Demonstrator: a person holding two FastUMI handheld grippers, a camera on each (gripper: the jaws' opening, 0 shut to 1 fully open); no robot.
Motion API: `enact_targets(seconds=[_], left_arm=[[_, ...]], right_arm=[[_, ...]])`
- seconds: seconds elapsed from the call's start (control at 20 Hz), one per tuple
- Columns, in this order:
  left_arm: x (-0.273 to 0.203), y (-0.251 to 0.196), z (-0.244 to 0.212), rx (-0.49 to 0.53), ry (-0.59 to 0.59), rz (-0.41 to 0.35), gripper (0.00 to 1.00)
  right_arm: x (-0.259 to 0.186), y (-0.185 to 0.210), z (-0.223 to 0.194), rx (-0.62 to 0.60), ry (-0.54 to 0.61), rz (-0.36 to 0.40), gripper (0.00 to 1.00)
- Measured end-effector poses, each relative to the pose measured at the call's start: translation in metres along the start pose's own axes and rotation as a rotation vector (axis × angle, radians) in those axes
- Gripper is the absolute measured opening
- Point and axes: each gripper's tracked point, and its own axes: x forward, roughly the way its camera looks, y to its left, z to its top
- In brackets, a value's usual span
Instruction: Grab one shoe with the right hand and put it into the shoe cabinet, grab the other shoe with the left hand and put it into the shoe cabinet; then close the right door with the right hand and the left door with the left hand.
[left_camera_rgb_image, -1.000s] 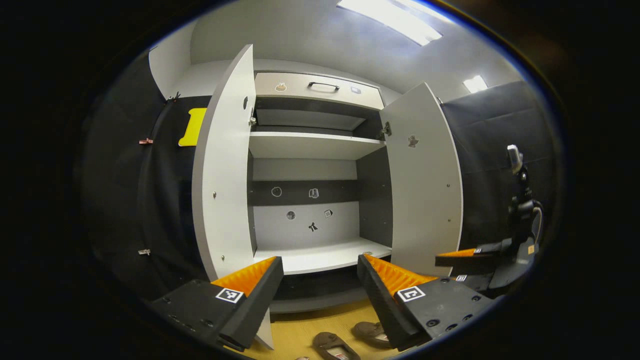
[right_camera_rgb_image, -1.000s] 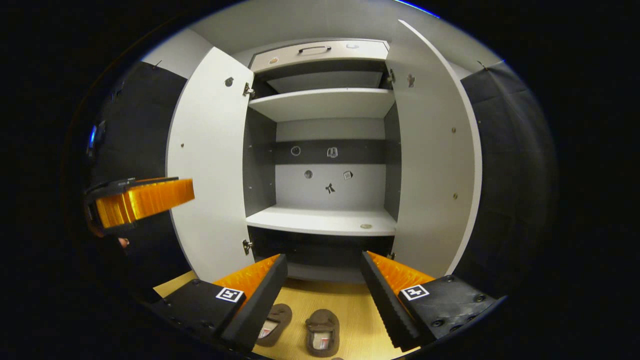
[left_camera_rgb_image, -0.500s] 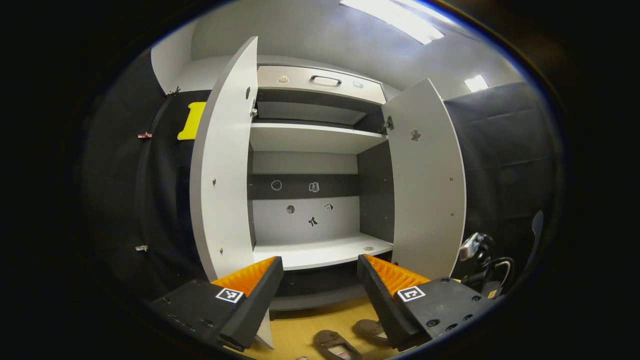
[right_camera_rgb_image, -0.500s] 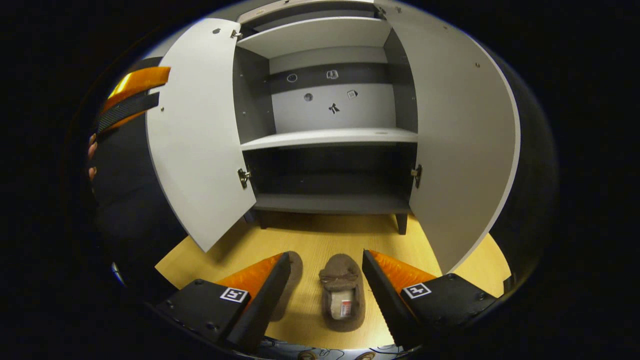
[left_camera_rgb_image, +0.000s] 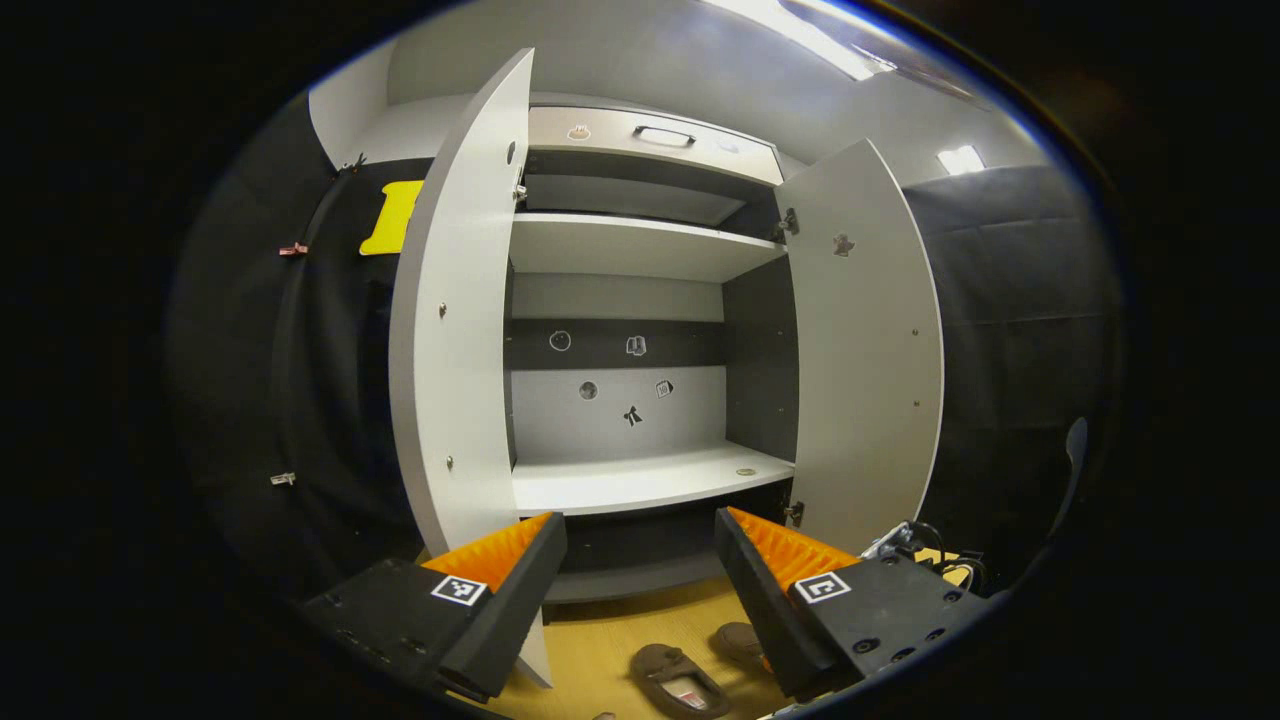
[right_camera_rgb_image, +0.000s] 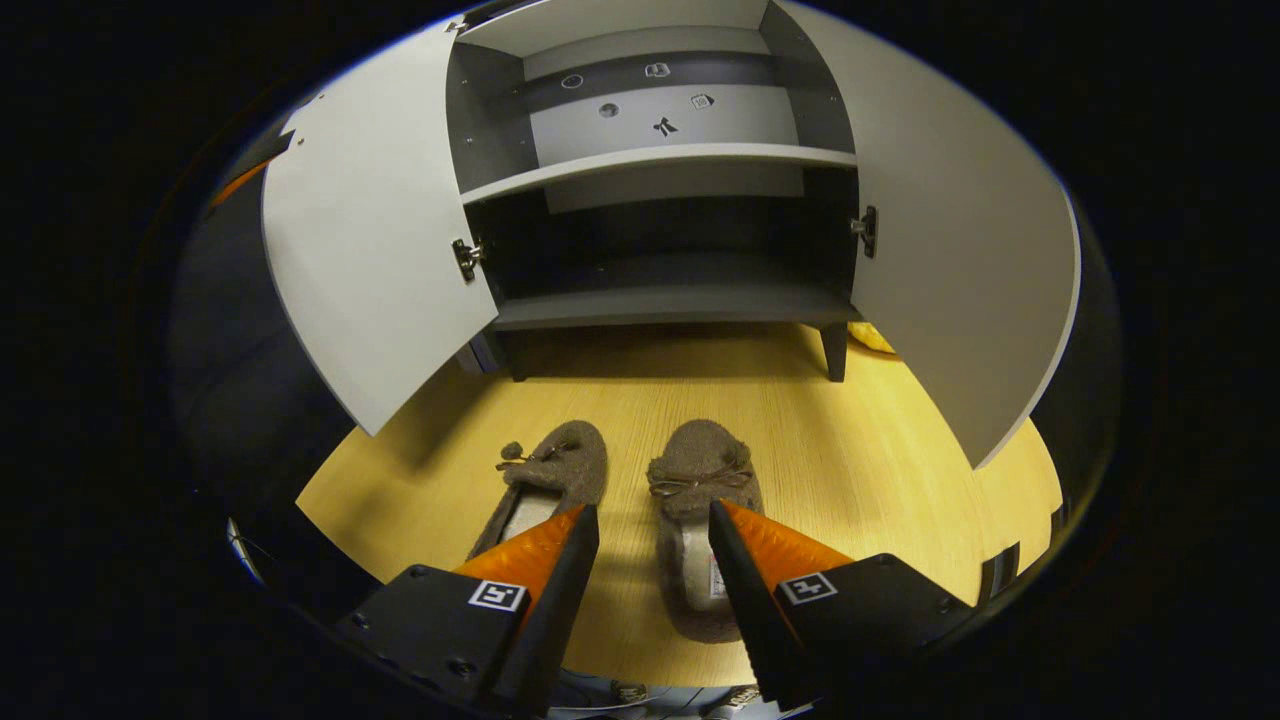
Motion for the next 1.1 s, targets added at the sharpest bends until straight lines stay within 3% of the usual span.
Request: enact_targets(seconds=[0.15, 0.2, 0.25, 0.45, 0.55, 0.8, 1.05, 1.1], left_arm=[[0.001, 0.0, -0.001, 0.018, -0.006, -0.003, 0.95], [0.003, 0.0, -0.002, 0.023, -0.004, -0.005, 0.95], [0.003, 0.0, -0.004, 0.026, 0.0, -0.005, 0.95], [0.004, 0.001, -0.012, 0.005, 0.005, -0.013, 0.95], [0.006, 0.001, -0.016, -0.016, 0.014, -0.015, 0.95], [0.008, 0.011, -0.025, -0.007, 0.043, 0.008, 0.95], [0.007, 0.019, -0.031, 0.002, 0.066, 0.03, 0.95], [0.007, 0.02, -0.032, 0.003, 0.07, 0.034, 0.95]], right_arm=[[0.017, -0.001, -0.021, 0.012, 0.042, -0.006, 0.74], [0.023, -0.002, -0.027, 0.018, 0.055, -0.006, 0.59], [0.028, -0.004, -0.031, 0.023, 0.062, -0.013, 0.68], [0.053, -0.009, -0.039, 0.025, 0.078, -0.026, 0.68], [0.065, -0.01, -0.039, 0.018, 0.079, -0.031, 0.61], [0.092, -0.013, -0.035, 0.017, 0.089, -0.047, 0.6], [0.104, -0.018, -0.035, 0.024, 0.096, -0.066, 0.48], [0.105, -0.017, -0.035, 0.017, 0.099, -0.064, 0.53]])
